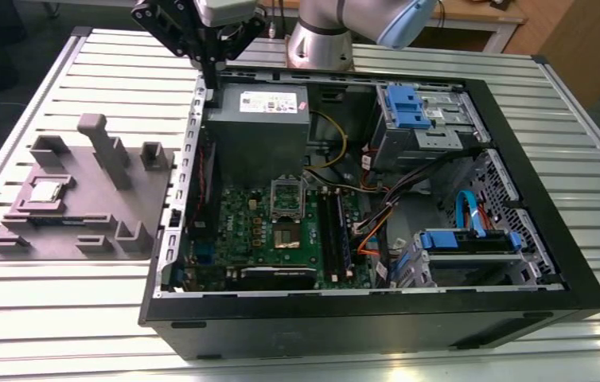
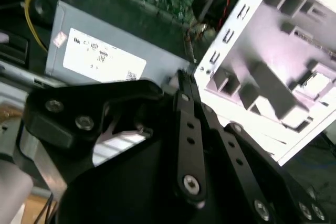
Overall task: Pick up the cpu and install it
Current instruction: 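Reach for the cpu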
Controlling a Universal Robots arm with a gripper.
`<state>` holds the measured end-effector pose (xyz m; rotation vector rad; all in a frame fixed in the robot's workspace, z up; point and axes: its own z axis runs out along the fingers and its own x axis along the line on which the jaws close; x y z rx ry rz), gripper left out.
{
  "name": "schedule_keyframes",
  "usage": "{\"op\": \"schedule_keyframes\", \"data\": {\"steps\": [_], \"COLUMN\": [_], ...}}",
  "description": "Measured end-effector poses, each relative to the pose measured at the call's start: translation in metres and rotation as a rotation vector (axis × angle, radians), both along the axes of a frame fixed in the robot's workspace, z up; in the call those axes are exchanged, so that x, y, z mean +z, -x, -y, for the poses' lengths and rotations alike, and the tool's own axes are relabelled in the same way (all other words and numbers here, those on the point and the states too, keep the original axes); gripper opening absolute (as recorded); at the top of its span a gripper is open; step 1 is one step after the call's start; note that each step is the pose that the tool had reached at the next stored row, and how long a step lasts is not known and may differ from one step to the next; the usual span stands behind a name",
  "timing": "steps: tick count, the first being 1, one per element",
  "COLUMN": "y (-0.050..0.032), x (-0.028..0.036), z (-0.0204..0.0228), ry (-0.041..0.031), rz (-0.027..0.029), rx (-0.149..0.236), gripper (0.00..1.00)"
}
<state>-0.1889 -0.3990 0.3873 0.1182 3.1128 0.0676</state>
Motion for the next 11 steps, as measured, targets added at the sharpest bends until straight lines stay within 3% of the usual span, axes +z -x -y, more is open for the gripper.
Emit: {"op": "schedule_keyframes", "data": {"steps": [11], "y": [0.0078], "x": [-0.0004], "z": [0.0], "ry": [0.0], "rz": [-0.0002], "rx": [0.0], "gripper": [0.1]}}
